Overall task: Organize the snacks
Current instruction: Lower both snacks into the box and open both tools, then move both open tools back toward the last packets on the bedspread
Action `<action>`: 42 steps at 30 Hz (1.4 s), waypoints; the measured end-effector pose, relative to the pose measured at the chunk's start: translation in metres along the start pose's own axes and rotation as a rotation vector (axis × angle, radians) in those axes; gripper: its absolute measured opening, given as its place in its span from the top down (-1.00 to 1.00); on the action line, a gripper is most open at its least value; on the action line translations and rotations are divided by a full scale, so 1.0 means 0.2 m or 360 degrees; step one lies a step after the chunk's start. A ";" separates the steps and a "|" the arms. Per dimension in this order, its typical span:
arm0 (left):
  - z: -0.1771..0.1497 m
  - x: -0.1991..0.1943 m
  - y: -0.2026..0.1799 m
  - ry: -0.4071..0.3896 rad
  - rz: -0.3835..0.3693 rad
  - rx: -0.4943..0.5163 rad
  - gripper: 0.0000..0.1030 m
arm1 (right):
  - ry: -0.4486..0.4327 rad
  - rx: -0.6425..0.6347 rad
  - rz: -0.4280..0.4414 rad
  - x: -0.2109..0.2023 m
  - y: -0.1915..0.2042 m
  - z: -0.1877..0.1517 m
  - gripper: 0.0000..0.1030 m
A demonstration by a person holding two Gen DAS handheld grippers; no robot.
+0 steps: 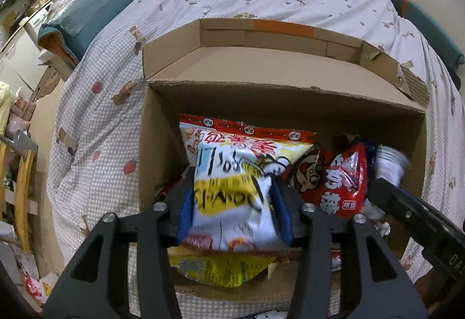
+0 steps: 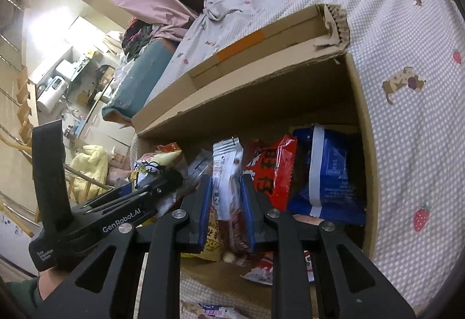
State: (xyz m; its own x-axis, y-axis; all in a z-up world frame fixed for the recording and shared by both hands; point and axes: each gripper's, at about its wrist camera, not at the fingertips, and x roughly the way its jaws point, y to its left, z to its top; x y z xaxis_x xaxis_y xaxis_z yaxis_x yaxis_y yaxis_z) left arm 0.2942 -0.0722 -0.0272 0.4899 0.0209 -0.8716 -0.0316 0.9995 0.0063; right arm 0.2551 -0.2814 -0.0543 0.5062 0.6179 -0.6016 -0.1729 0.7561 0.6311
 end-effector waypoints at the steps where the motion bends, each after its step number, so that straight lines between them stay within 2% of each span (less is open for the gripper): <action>1: 0.00 -0.01 0.00 -0.0005 0.0002 -0.0009 -0.07 | -0.0005 -0.0002 -0.0002 0.00 0.00 0.00 0.56; 5: 0.00 -0.06 0.01 -0.0066 0.0028 -0.0012 -0.52 | -0.0027 -0.0014 0.0008 -0.01 0.01 0.02 0.54; 7: 0.00 -0.08 0.02 -0.0088 0.0029 -0.0034 -0.70 | -0.0018 -0.0002 0.0022 -0.01 0.01 0.02 0.53; 8: 0.00 -0.09 0.04 -0.0093 0.0014 -0.0051 -0.72 | -0.0011 0.0011 0.0027 -0.01 0.01 0.02 0.50; 10: 0.00 -0.11 0.05 -0.0087 0.0008 -0.0062 -0.72 | -0.0007 0.0020 0.0036 -0.02 0.01 0.02 0.11; 11: 0.00 -0.12 0.05 -0.0083 0.0019 -0.0057 -0.72 | -0.0015 0.0023 0.0036 -0.03 0.01 0.02 -0.45; 12: 0.00 -0.12 0.05 -0.0084 0.0021 -0.0056 -0.72 | -0.0048 0.0019 0.0035 -0.05 0.02 0.02 -0.68; 20: -0.04 -0.19 0.11 -0.0077 0.0035 -0.0093 -0.72 | -0.0084 -0.0025 0.0039 -0.12 0.06 0.02 -0.70; 28: -0.14 -0.30 0.15 -0.0163 0.0031 -0.0075 -0.72 | -0.0085 -0.0017 0.0026 -0.15 0.06 0.00 -0.70; 34: -0.21 -0.37 0.18 -0.0191 0.0028 -0.0060 -0.72 | -0.0096 0.0012 0.0008 -0.23 0.07 -0.07 -0.70; 42: -0.38 -0.42 0.20 -0.0159 -0.0017 -0.0009 -0.72 | -0.0068 -0.0011 -0.0018 -0.32 0.12 -0.19 -0.70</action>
State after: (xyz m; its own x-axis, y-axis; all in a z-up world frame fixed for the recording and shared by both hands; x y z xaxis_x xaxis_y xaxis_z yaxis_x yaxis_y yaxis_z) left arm 0.1859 -0.0350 0.0097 0.5744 0.0127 -0.8185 -0.0307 0.9995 -0.0060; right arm 0.1855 -0.2942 -0.0189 0.5440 0.5996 -0.5869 -0.1728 0.7646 0.6210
